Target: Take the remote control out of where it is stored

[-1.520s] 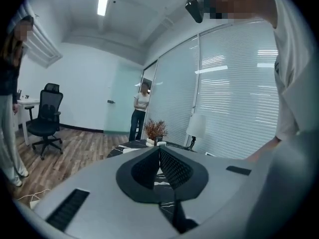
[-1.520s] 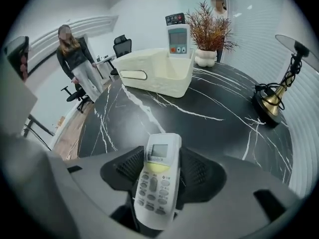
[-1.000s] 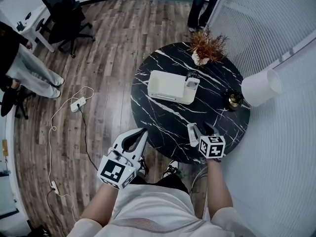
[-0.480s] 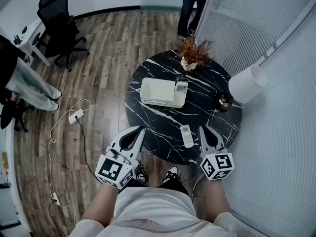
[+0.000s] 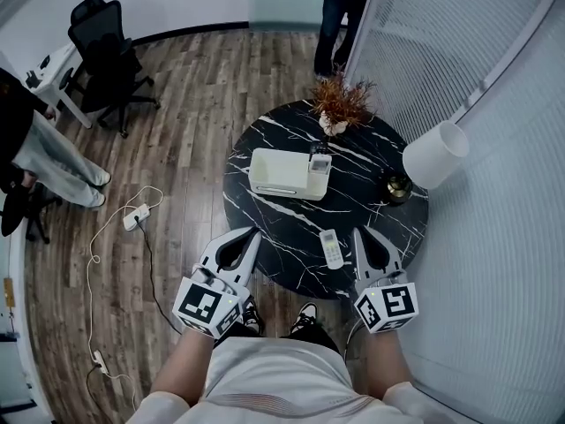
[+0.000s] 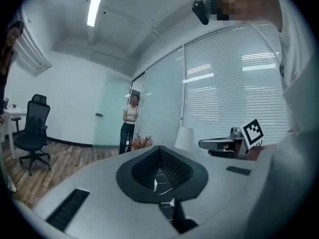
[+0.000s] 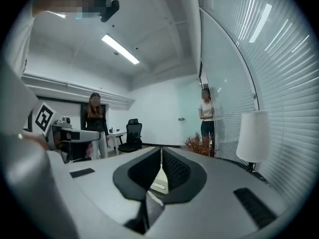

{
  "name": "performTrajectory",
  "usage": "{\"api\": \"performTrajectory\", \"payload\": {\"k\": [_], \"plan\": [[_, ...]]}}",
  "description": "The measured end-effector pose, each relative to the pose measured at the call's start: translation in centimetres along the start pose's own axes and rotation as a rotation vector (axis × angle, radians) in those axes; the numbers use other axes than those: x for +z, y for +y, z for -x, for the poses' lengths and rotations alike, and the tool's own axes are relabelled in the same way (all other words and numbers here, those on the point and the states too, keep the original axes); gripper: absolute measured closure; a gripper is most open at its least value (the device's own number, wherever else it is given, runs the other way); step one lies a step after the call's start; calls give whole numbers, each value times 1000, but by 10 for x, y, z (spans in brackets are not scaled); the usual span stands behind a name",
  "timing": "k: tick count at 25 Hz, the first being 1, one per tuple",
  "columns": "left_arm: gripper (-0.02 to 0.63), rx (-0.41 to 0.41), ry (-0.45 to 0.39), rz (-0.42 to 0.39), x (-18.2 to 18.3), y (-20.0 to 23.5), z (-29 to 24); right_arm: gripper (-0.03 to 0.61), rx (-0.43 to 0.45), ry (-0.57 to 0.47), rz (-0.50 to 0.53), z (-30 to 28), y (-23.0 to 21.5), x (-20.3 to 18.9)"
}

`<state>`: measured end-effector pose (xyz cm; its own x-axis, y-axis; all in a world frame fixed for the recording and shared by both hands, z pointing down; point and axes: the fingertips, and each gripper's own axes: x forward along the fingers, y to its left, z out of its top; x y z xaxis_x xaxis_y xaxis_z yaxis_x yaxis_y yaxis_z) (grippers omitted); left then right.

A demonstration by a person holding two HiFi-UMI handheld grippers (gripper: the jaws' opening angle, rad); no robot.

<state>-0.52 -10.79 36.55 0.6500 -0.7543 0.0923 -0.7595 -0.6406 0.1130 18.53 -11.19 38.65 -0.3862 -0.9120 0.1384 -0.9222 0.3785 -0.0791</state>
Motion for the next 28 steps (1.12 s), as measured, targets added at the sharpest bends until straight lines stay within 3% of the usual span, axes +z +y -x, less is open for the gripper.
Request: {"api": "performTrajectory", "payload": {"k": [12, 20, 21, 25, 28], "plan": [[604, 20, 1, 22, 1, 10, -3, 554, -9, 25, -4, -14, -6, -3], [604, 41, 25, 32, -9, 22, 5, 549, -44, 47, 8, -63, -15, -9], [604, 45, 28, 34, -11, 25, 7, 541, -57, 56, 12, -72, -19, -12], [605, 66, 30, 38, -15, 36, 11, 411, -117, 136, 8, -118, -40, -38], [604, 84, 43, 48, -20, 47, 14, 363, -177, 195, -24, -149, -57, -62]]}}
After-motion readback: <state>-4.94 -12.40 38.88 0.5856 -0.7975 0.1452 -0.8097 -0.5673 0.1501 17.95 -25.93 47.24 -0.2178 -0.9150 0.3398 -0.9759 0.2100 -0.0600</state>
